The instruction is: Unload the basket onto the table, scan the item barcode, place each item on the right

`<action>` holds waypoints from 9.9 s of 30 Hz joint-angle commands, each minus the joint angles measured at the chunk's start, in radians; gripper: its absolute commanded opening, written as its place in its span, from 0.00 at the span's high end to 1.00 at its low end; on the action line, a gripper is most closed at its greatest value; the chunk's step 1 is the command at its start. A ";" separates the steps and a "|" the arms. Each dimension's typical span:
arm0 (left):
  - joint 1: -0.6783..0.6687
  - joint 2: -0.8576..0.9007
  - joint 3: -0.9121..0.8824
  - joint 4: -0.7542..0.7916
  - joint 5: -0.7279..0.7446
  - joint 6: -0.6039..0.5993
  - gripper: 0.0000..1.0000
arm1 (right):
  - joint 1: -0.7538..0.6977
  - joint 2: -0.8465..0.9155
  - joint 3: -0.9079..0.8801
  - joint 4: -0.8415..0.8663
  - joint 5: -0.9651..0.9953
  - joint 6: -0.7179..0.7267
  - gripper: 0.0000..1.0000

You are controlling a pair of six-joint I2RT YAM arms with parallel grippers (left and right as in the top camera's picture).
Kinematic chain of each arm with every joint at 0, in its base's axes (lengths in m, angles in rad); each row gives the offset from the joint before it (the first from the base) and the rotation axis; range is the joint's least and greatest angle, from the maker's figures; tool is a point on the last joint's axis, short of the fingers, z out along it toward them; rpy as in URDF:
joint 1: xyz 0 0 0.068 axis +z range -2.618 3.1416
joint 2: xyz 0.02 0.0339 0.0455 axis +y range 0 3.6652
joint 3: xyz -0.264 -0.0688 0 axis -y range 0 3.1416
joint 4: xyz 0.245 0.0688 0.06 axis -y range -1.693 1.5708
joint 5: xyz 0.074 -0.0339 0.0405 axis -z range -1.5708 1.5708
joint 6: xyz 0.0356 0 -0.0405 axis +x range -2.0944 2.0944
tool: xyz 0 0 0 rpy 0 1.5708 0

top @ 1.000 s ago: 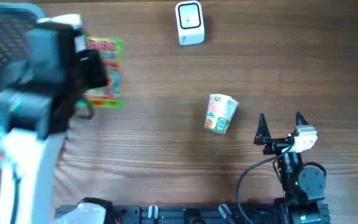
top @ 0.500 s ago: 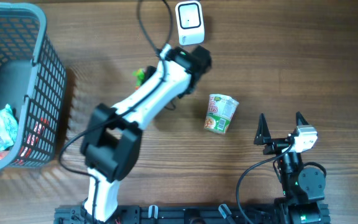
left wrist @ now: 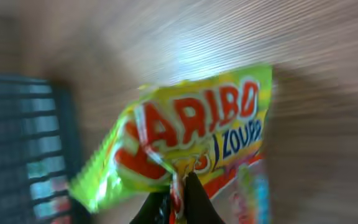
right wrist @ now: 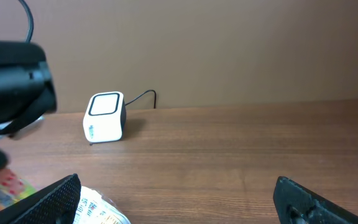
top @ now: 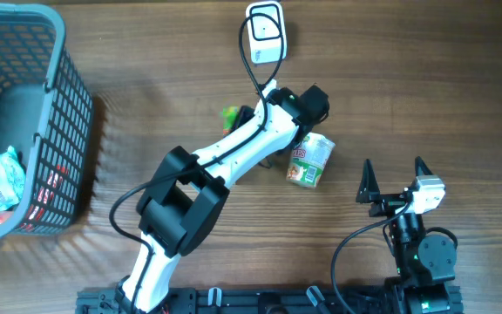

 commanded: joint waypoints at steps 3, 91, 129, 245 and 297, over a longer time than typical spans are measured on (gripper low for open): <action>0.053 0.006 0.005 -0.140 -0.291 0.032 0.96 | -0.004 -0.004 -0.001 0.004 -0.011 -0.003 0.00; 0.232 -0.270 -0.613 0.613 0.862 -0.019 0.91 | -0.004 -0.004 -0.001 0.003 -0.011 -0.003 0.00; 1.271 -0.620 0.155 0.000 0.615 -0.013 0.03 | -0.004 -0.004 -0.001 0.003 -0.011 -0.003 0.00; 0.849 -0.552 -0.915 0.514 1.081 0.245 0.26 | -0.004 -0.004 -0.001 0.003 -0.011 -0.003 0.00; 0.120 -0.270 -0.615 0.340 0.375 -0.160 0.69 | -0.004 -0.004 -0.001 0.003 -0.011 -0.003 0.00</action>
